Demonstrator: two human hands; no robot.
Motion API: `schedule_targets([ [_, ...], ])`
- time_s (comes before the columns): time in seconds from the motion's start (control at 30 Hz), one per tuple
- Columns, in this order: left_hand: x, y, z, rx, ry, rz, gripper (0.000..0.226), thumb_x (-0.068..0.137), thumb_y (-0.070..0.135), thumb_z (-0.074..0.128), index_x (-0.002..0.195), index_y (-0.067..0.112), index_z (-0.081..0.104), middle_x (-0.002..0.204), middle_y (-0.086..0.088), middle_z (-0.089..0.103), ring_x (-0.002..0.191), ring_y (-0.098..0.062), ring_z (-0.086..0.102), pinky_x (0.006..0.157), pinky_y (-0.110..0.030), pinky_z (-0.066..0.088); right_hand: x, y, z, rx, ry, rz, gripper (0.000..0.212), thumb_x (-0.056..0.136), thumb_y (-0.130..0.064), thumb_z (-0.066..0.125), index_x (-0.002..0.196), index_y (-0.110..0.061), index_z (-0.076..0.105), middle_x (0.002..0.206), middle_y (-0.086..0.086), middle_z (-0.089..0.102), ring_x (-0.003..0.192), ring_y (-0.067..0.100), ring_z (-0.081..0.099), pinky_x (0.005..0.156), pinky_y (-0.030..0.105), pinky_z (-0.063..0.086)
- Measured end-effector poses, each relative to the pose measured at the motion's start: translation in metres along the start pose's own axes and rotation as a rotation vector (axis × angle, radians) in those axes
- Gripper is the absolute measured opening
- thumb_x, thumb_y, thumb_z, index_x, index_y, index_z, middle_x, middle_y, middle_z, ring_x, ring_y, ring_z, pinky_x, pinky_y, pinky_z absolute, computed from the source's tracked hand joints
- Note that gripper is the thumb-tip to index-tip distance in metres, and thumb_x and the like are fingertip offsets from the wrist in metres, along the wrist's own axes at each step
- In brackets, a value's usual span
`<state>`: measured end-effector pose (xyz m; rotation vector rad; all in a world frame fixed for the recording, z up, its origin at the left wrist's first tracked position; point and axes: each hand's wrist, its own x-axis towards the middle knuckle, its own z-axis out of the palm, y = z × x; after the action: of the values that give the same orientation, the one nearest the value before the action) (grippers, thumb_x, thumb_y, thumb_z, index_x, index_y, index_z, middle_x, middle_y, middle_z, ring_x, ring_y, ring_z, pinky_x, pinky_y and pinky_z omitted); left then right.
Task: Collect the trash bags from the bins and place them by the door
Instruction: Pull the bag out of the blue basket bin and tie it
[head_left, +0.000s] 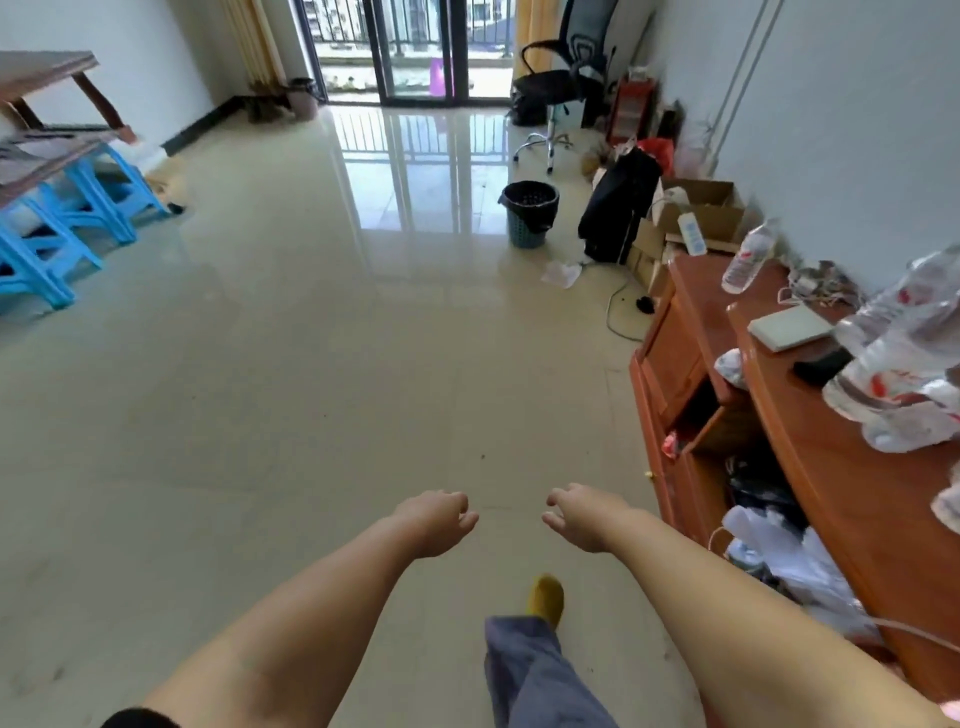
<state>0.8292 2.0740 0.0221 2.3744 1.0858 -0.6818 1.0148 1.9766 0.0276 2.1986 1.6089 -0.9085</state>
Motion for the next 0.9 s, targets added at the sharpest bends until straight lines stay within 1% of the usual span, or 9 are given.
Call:
schedule_targets([
  [0.13, 0.105, -0.006, -0.068, -0.04, 0.033, -0.022, 0.044, 0.099, 0.044, 0.029, 0.124, 0.013, 0.05, 0.127, -0.011, 0.056, 0.115, -0.03, 0.052, 0.09, -0.037, 0.043, 0.099, 0.038, -0.075, -0.002, 0.001, -0.013, 0.048, 0.1, -0.04, 0.031, 0.138, -0.013, 0.039, 0.14, 0.012, 0.044, 0.125, 0.031, 0.047, 0.1, 0.039, 0.04],
  [0.2, 0.147, -0.006, -0.103, -0.07, 0.025, -0.045, 0.044, 0.099, 0.044, 0.03, 0.125, 0.014, 0.05, 0.128, -0.011, 0.055, 0.116, -0.03, 0.052, 0.091, -0.037, 0.042, 0.14, 0.055, -0.116, -0.011, -0.019, -0.02, 0.048, 0.1, -0.04, 0.031, 0.139, -0.014, 0.039, 0.141, 0.012, 0.044, 0.126, 0.03, 0.046, 0.1, 0.038, 0.039],
  [0.3, 0.206, -0.007, -0.16, -0.089, 0.05, -0.058, 0.044, 0.099, 0.043, 0.03, 0.125, 0.014, 0.05, 0.129, -0.01, 0.054, 0.118, -0.03, 0.051, 0.09, -0.036, 0.041, 0.2, 0.079, -0.181, -0.023, -0.004, -0.024, 0.048, 0.1, -0.04, 0.03, 0.139, -0.014, 0.039, 0.141, 0.011, 0.044, 0.126, 0.03, 0.047, 0.1, 0.038, 0.04],
  [0.43, 0.28, -0.014, -0.223, -0.108, 0.046, -0.051, 0.043, 0.099, 0.041, 0.031, 0.124, 0.013, 0.051, 0.128, -0.012, 0.055, 0.116, -0.03, 0.052, 0.091, -0.037, 0.042, 0.27, 0.1, -0.249, -0.033, -0.016, -0.022, 0.048, 0.1, -0.04, 0.03, 0.138, -0.014, 0.04, 0.14, 0.011, 0.044, 0.125, 0.03, 0.047, 0.1, 0.038, 0.04],
  [0.67, 0.435, -0.063, -0.336, -0.064, 0.072, -0.022, 0.043, 0.099, 0.042, 0.031, 0.122, 0.013, 0.052, 0.126, -0.012, 0.056, 0.115, -0.031, 0.053, 0.09, -0.037, 0.043, 0.425, 0.111, -0.353, -0.02, -0.008, -0.011, 0.047, 0.1, -0.038, 0.031, 0.137, -0.012, 0.04, 0.141, 0.014, 0.044, 0.126, 0.032, 0.046, 0.101, 0.038, 0.039],
  [0.8, 0.514, -0.104, -0.419, -0.019, 0.068, -0.015, 0.044, 0.099, 0.042, 0.03, 0.125, 0.014, 0.051, 0.128, -0.011, 0.055, 0.118, -0.03, 0.051, 0.091, -0.037, 0.042, 0.511, 0.101, -0.43, 0.031, -0.014, -0.006, 0.047, 0.101, -0.036, 0.031, 0.139, -0.01, 0.038, 0.142, 0.015, 0.042, 0.129, 0.032, 0.044, 0.103, 0.036, 0.037],
  [0.9, 0.569, -0.13, -0.482, 0.017, 0.077, -0.009, 0.044, 0.099, 0.043, 0.03, 0.126, 0.015, 0.051, 0.129, -0.01, 0.055, 0.118, -0.03, 0.052, 0.092, -0.037, 0.043, 0.571, 0.091, -0.493, 0.079, 0.035, -0.017, 0.046, 0.101, -0.034, 0.031, 0.139, -0.009, 0.039, 0.141, 0.017, 0.042, 0.128, 0.032, 0.044, 0.101, 0.035, 0.037],
])
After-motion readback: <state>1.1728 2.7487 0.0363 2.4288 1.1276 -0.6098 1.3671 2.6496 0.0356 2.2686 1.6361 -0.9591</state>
